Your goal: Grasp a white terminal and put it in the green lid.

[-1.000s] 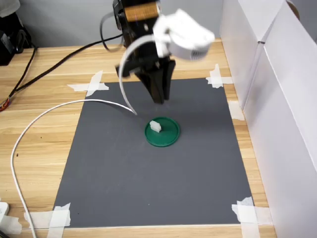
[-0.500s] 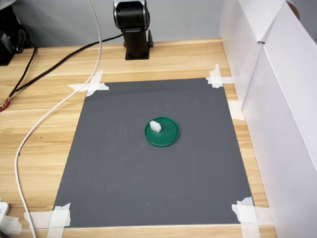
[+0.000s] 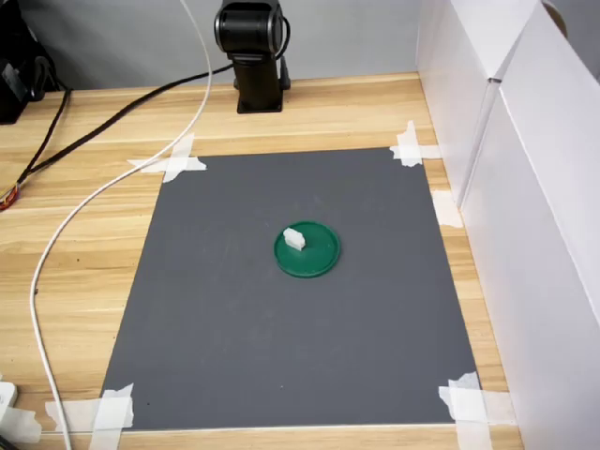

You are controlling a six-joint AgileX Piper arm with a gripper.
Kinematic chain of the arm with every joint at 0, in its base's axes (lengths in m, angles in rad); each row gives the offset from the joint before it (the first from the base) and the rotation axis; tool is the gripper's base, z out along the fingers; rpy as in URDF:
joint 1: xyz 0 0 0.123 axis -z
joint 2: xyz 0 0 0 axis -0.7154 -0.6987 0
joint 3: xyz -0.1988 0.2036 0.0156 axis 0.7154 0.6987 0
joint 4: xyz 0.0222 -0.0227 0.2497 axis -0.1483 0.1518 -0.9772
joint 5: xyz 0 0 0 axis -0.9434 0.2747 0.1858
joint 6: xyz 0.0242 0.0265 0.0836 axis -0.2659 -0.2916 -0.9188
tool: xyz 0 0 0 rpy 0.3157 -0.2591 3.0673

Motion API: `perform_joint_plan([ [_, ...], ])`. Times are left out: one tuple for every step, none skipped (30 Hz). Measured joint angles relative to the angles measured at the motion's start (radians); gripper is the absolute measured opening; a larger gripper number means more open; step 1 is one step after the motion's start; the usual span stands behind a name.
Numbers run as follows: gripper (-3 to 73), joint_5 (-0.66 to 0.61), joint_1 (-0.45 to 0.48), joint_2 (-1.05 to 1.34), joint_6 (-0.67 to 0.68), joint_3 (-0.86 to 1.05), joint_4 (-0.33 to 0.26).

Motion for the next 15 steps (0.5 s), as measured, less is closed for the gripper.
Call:
perform_joint_plan([
  [-1.5,0.002,0.0,0.034,0.0,0.051,0.0],
  [-1.5,0.002,0.0,0.067,0.0,0.099,0.0],
  [-1.5,0.002,0.0,0.101,0.0,0.136,0.0],
  [-1.5,-0.001,0.0,0.136,0.0,0.178,0.0],
  [-1.5,-0.006,0.0,0.171,0.0,0.215,0.0],
  [-1.5,-0.014,0.0,0.207,0.0,0.247,0.0],
  [-1.5,-0.021,0.0,0.235,0.0,0.27,0.0],
  [-1.5,-0.025,0.0,0.263,0.0,0.296,0.0],
  [-1.5,-0.03,0.0,0.282,0.0,0.319,0.0],
  [-1.5,-0.034,0.0,0.289,0.0,0.339,0.0],
  [-1.5,-0.038,0.0,0.291,0.0,0.358,0.0],
  [-1.5,-0.043,0.0,0.291,0.0,0.373,0.0],
  [-1.5,-0.045,0.0,0.291,0.0,0.386,0.0],
  [-1.5,-0.047,0.0,0.291,0.0,0.394,0.0],
  [-1.5,-0.053,0.0,0.291,0.0,0.398,0.0],
])
